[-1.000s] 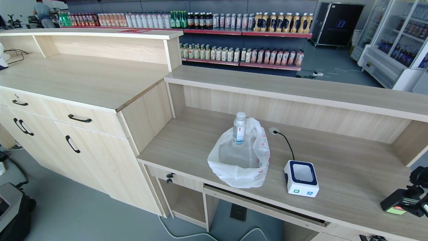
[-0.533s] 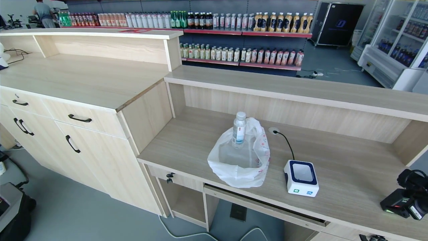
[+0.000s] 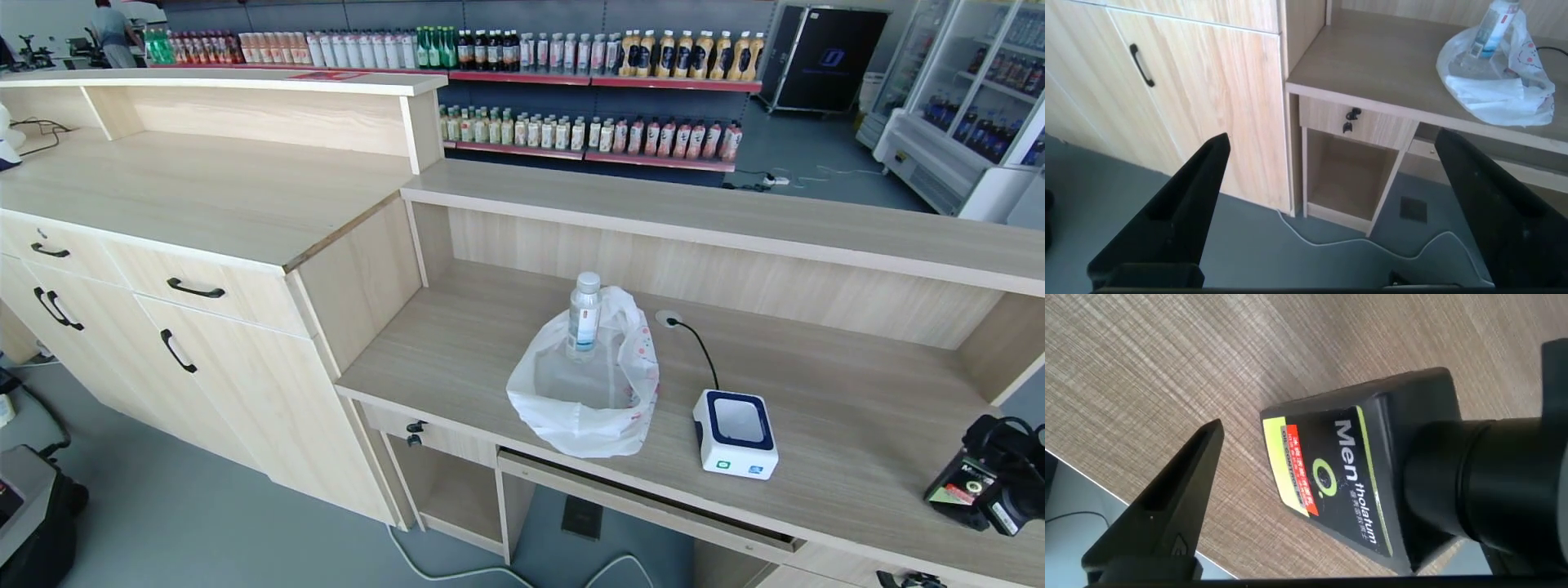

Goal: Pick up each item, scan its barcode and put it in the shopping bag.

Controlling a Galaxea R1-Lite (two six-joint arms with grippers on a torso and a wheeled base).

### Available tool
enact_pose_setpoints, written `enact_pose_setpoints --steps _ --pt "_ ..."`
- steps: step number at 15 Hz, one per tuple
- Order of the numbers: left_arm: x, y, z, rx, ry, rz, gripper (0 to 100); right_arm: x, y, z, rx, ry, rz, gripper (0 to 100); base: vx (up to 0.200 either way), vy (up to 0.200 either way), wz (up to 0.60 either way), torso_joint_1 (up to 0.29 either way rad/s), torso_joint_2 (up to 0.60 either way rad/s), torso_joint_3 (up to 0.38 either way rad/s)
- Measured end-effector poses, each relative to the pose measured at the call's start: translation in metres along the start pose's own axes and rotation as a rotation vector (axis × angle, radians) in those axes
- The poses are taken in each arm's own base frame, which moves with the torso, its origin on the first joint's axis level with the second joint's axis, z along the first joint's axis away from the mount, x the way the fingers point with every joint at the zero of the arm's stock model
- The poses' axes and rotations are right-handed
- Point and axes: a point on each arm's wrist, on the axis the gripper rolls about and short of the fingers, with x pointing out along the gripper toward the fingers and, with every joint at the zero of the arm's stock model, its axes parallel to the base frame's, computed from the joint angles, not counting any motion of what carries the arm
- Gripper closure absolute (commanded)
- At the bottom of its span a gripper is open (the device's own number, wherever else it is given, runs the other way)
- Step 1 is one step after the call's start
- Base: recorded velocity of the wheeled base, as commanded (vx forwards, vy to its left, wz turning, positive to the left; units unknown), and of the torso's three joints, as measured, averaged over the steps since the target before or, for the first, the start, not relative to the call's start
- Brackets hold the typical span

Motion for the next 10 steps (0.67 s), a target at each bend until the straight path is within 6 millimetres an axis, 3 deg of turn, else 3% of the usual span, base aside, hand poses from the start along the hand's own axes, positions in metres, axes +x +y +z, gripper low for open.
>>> enact_pose_setpoints --steps 1,10 --pt "0.0 0.0 0.0 0.0 0.0 0.0 0 0.002 0.001 0.001 -0.001 -0.018 0.011 100 0.0 0.0 0.0 0.0 0.0 0.0" --pt "0.0 0.0 0.0 0.0 0.0 0.0 0 0.008 0.005 0.014 -0.045 -0.097 0.04 100 0.0 0.0 0.0 0.0 0.0 0.0"
